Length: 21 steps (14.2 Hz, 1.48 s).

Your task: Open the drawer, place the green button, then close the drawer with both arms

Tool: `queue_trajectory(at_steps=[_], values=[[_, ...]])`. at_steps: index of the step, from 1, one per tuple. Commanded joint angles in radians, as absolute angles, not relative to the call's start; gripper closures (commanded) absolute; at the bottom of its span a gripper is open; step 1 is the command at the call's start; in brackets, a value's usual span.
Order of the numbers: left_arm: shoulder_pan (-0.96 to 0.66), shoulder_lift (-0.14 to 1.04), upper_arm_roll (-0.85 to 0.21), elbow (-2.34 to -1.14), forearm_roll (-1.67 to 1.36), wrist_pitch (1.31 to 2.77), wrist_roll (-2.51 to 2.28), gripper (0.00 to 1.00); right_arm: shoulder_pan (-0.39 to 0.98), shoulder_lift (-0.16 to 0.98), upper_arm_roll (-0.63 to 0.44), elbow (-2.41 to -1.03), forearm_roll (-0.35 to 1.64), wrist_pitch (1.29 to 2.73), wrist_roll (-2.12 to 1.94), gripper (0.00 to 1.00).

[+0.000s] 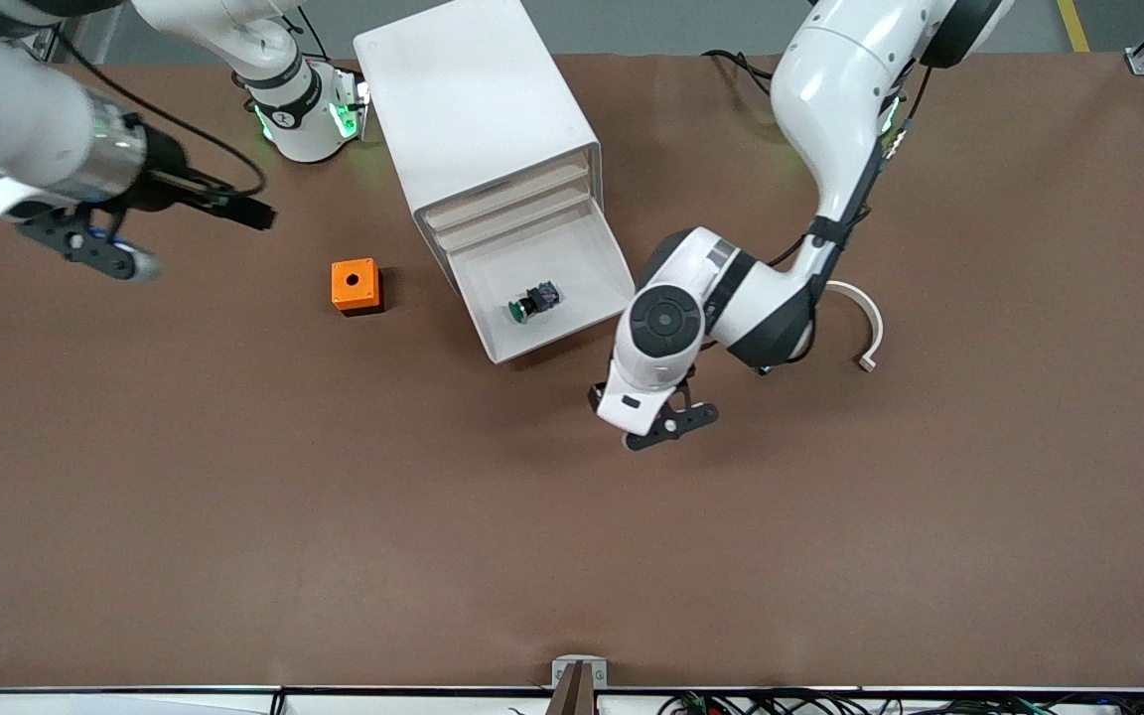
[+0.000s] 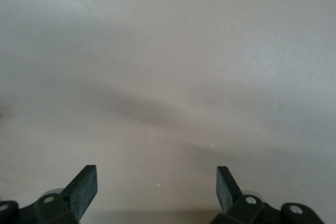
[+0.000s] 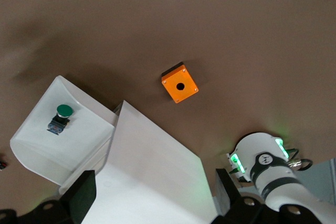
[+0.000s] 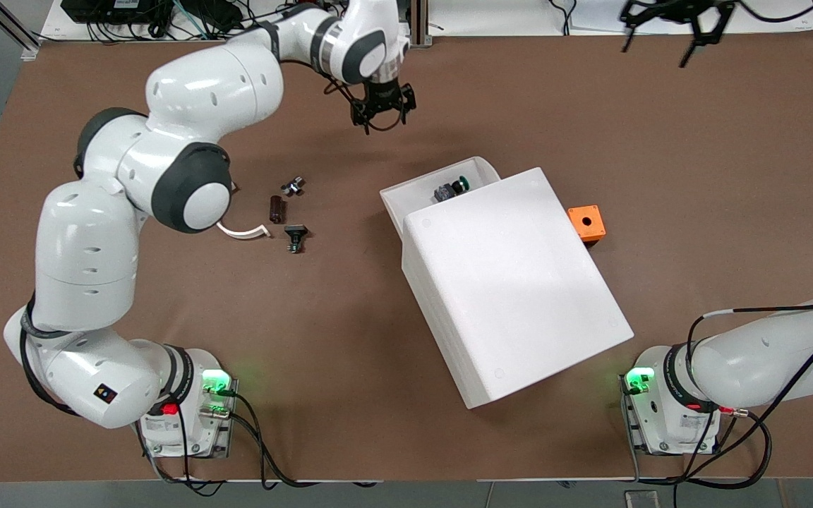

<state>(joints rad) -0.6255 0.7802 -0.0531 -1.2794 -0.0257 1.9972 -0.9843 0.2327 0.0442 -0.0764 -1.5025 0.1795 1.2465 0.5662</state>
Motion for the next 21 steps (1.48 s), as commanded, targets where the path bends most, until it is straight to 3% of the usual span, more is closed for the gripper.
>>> queue_trajectory(at_steps=[1, 7, 15, 21], values=[[-0.662, 0.804, -0.048, -1.287, -0.017, 2.034, -1.003, 0.0, 0.158, -0.02, -0.057, -1.572, 0.114, 1.266, 0.39, 0.0], [-0.69, 0.83, -0.048, -1.295, -0.138, 2.098, -1.029, 0.0, 0.022, -0.032, -0.057, -1.572, 0.08, 1.296, 0.097, 0.0], [-0.756, 0.825, -0.049, -1.351, -0.198, 2.161, -1.078, 0.0, 0.005, -0.12, -0.055, -1.678, -0.031, 1.443, -0.011, 0.0], [-0.819, 0.824, -0.054, -1.359, -0.224, 2.161, -1.146, 0.0, 0.005, -0.11, -0.055, -1.622, -0.018, 1.46, -0.014, 0.0]])
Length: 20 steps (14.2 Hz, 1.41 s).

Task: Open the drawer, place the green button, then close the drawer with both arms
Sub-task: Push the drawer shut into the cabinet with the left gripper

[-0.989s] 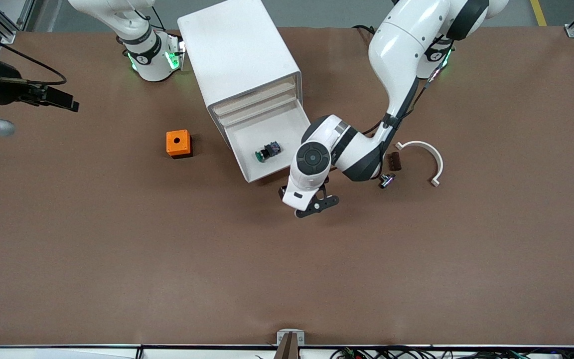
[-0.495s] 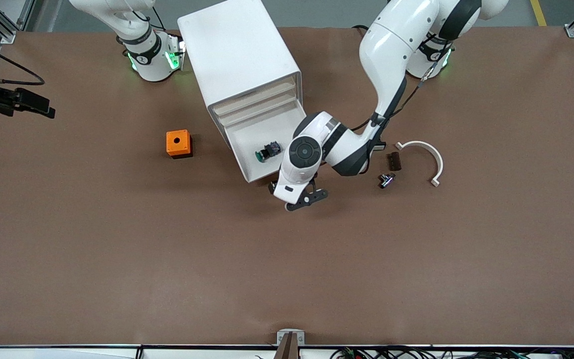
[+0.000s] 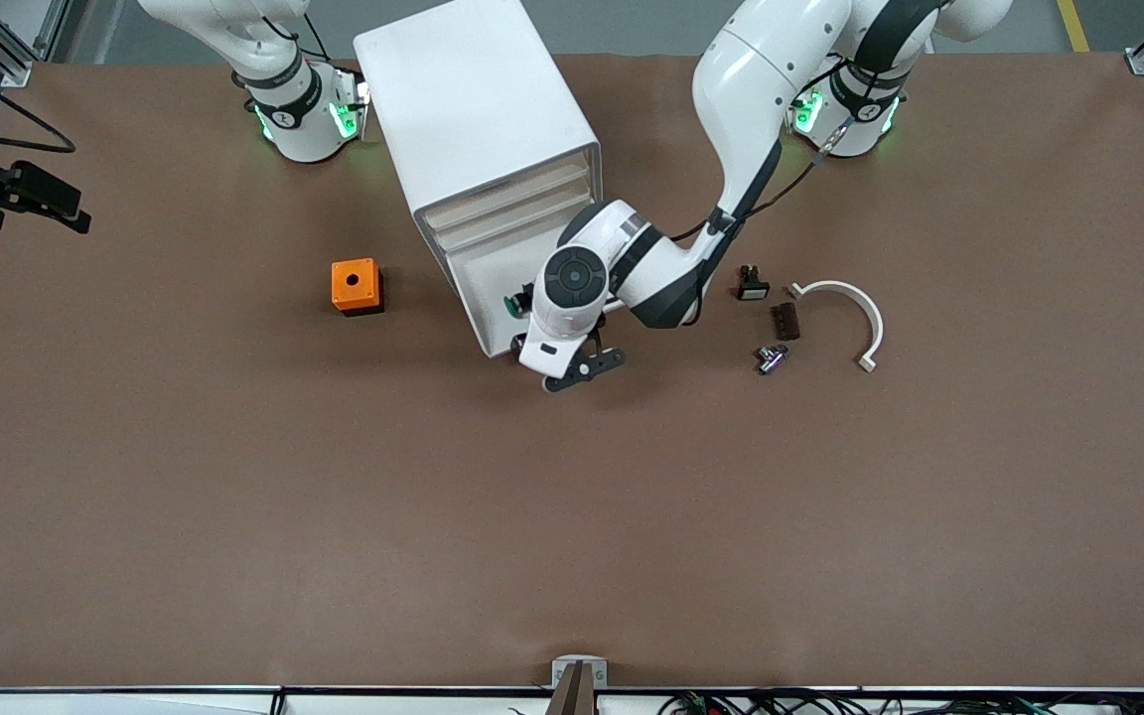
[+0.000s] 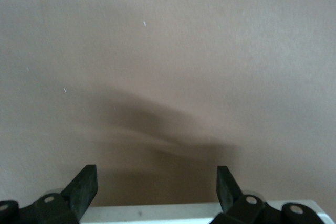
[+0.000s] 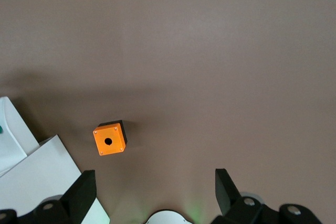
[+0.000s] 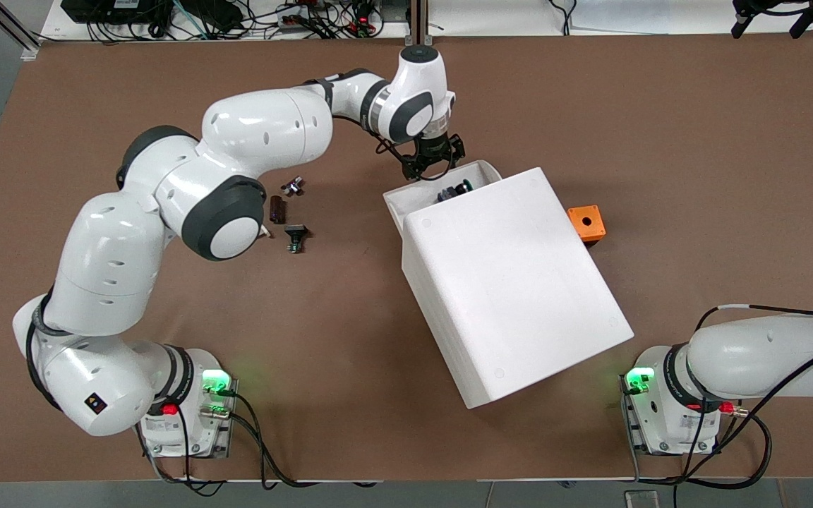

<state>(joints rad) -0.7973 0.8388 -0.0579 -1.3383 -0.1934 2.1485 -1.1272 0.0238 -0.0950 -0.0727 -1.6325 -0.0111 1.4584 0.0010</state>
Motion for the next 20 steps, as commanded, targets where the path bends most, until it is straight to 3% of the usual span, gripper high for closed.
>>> queue_trajectory(at_steps=[1, 20], values=[[-0.83, 0.825, -0.054, -1.359, -0.235, 2.163, -1.146, 0.0, 0.003, -0.11, -0.055, -1.618, -0.018, 1.46, -0.014, 0.0], [-1.008, 0.859, -0.071, -1.379, -0.278, 2.313, -1.35, 0.0, -0.006, -0.106, -0.055, -1.562, -0.015, 1.457, -0.008, 0.0]])
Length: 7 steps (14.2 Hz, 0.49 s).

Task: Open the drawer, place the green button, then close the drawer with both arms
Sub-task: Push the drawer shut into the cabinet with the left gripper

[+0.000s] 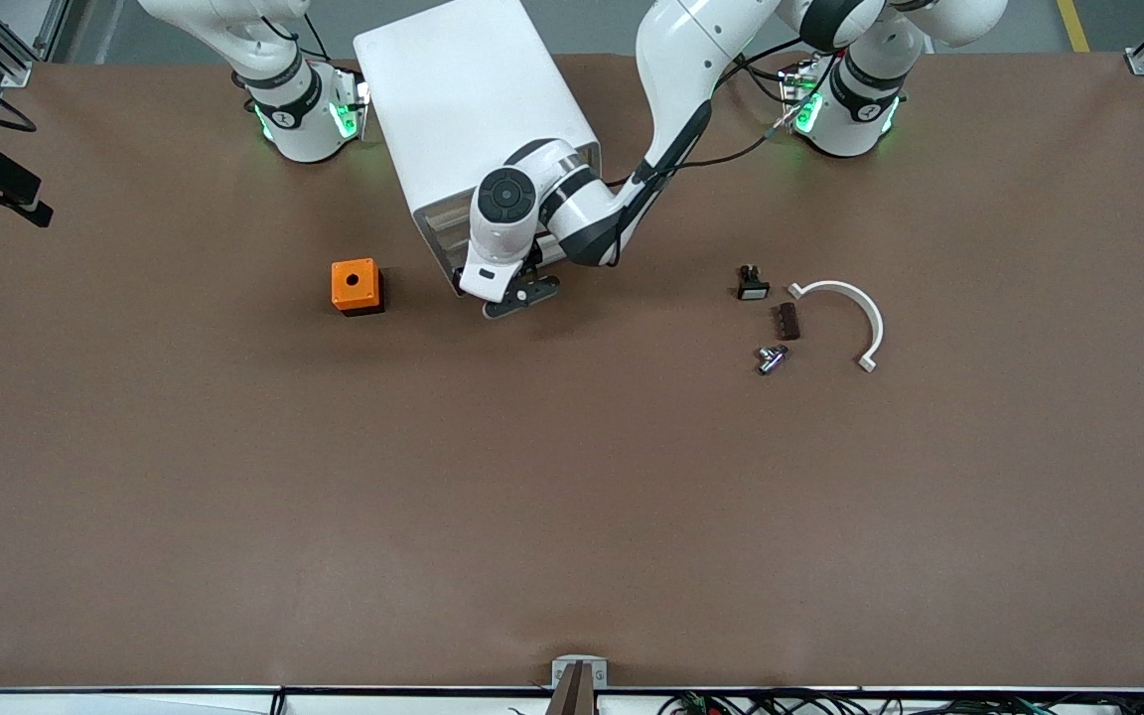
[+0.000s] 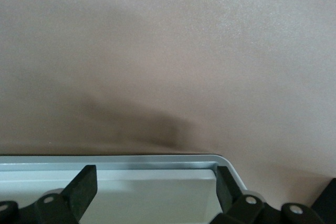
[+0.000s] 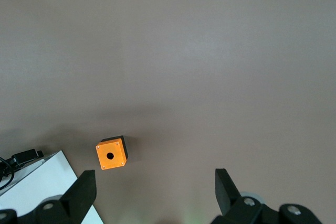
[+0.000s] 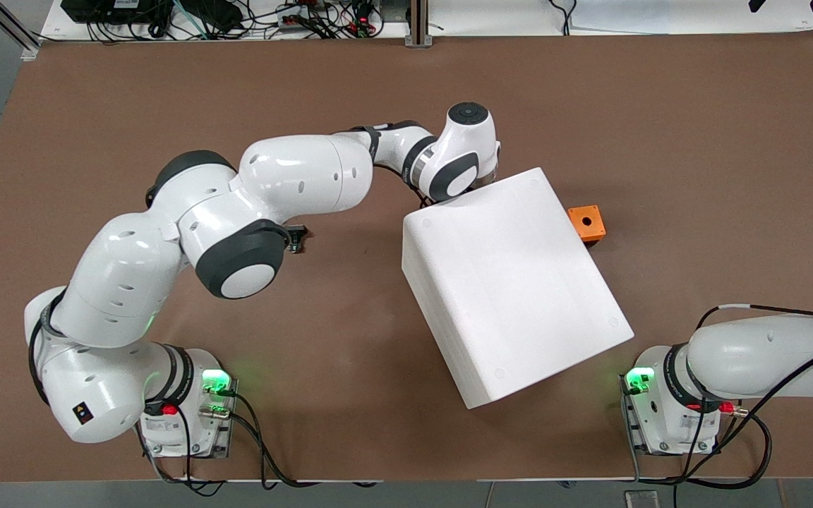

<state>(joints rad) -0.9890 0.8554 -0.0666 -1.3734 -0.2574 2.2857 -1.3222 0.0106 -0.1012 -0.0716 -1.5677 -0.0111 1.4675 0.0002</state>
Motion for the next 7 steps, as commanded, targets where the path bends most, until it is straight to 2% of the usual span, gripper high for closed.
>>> queue_trajectory(at_steps=[1, 7], values=[[-1.017, 0.862, -0.071, -1.379, -0.278, 2.315, -1.357, 0.0, -0.008, -0.107, -0.055, -1.563, -0.014, 1.454, -0.009, 0.0], [-1.005, 0.858, -0.061, -1.376, -0.293, 2.338, -1.32, 0.0, -0.009, -0.106, -0.057, -1.565, -0.015, 1.454, -0.009, 0.0]])
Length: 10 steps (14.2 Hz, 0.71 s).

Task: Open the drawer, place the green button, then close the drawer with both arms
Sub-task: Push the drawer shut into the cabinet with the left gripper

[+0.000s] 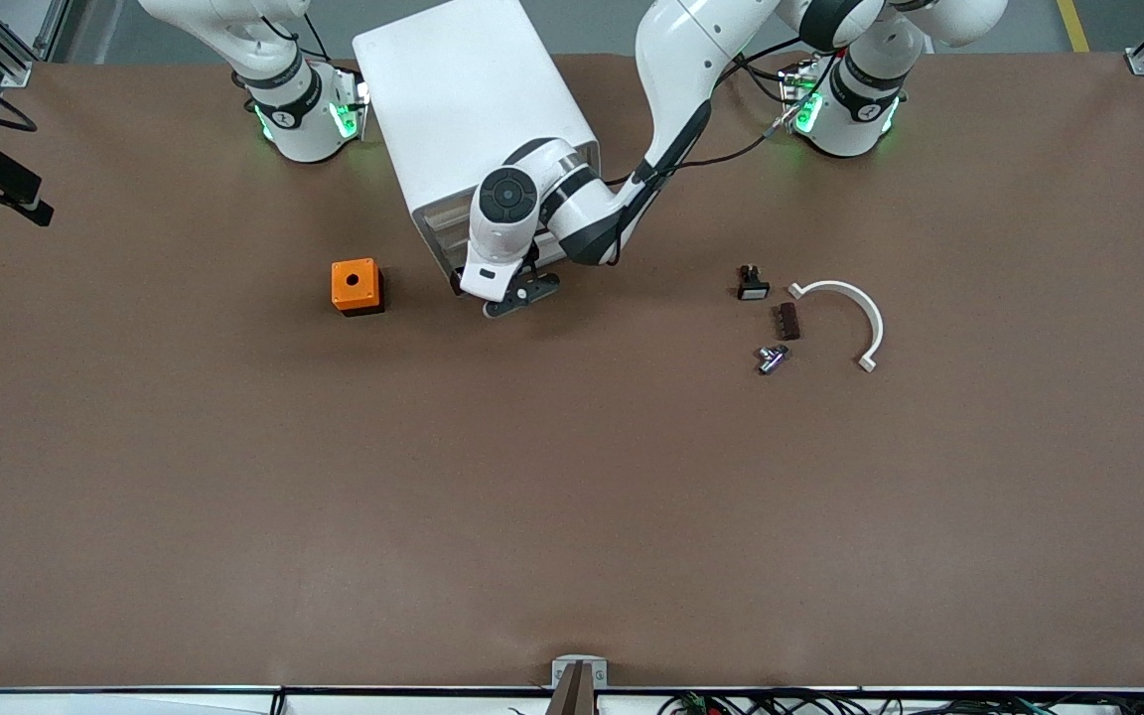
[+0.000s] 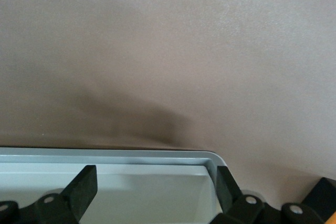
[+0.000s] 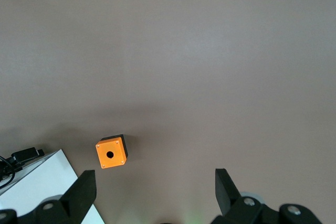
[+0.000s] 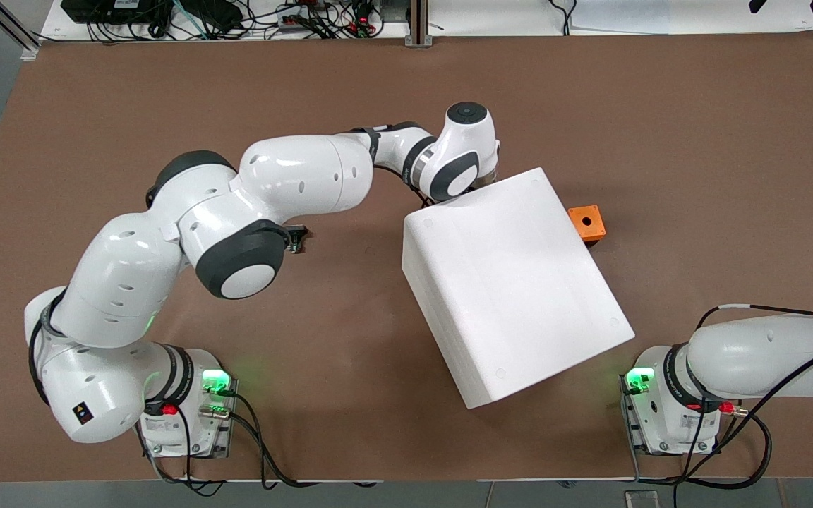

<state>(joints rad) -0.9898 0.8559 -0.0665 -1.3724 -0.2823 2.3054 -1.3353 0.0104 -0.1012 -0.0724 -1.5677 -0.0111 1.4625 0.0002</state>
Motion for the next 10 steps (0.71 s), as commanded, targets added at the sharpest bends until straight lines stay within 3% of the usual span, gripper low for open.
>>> queue_trajectory(at_steps=[1, 10], values=[[-0.97, 0.85, -0.061, -1.376, -0.291, 2.336, -1.272, 0.0, -0.009, -0.106, -0.057, -1.565, -0.015, 1.454, -0.009, 0.0], [-0.608, 0.736, -0.055, -1.368, -0.287, 2.134, -0.699, 0.0, -0.009, -0.107, -0.057, -1.563, -0.015, 1.456, -0.011, 0.0]])
